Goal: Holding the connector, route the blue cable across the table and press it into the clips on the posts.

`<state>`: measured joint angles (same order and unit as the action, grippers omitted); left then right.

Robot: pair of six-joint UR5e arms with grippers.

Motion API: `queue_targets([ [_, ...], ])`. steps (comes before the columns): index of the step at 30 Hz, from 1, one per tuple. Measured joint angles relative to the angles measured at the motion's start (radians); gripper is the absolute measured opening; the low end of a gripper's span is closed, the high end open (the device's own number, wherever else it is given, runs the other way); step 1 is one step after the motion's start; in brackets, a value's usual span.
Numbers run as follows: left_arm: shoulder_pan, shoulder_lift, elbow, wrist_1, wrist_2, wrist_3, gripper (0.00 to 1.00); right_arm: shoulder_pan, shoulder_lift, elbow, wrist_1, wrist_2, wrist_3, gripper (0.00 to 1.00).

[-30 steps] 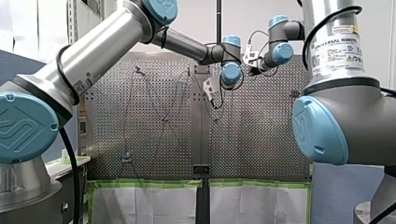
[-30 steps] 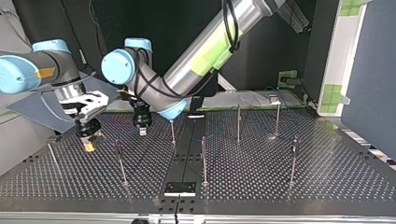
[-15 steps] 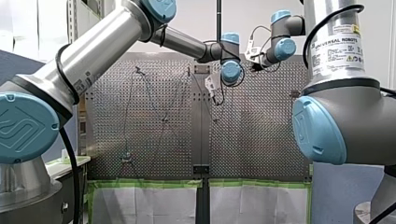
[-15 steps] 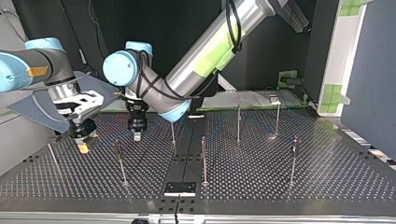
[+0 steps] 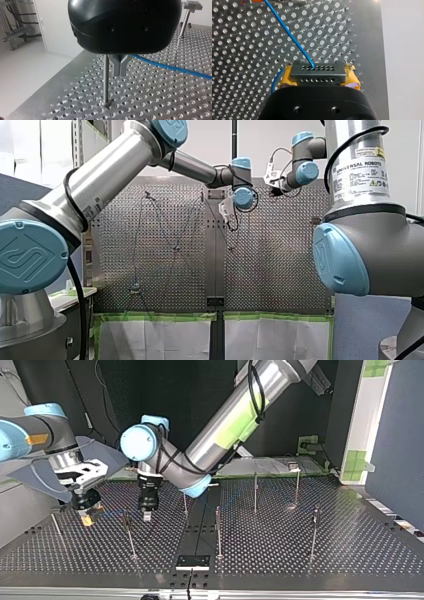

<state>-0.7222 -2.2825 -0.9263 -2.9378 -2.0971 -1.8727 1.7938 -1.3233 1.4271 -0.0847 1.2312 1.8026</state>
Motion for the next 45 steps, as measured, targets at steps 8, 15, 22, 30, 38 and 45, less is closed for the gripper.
queue_targets([
  [8,0.021,0.0,0.0,0.003,0.026,-0.001,0.0,-0.015,0.018,-0.002,-0.003,-0.006,0.0,0.0],
  [15,0.033,0.0,-0.001,-0.003,0.039,-0.003,0.09,-0.029,0.021,-0.01,-0.011,-0.025,0.008,0.0],
  [22,0.023,0.001,-0.003,-0.026,0.051,-0.014,0.77,-0.031,0.022,-0.012,-0.012,-0.029,0.009,0.0],
  [30,0.009,0.001,-0.004,-0.064,0.053,-0.019,1.0,-0.03,0.022,-0.012,-0.011,-0.03,0.009,0.0],
  [38,0.0,0.002,-0.004,-0.127,0.048,-0.039,1.0,-0.03,0.023,-0.012,-0.011,-0.03,0.009,0.0],
  [45,-0.015,0.026,-0.02,-0.186,0.042,-0.044,1.0,-0.03,0.023,-0.012,-0.011,-0.03,0.009,0.0],
])
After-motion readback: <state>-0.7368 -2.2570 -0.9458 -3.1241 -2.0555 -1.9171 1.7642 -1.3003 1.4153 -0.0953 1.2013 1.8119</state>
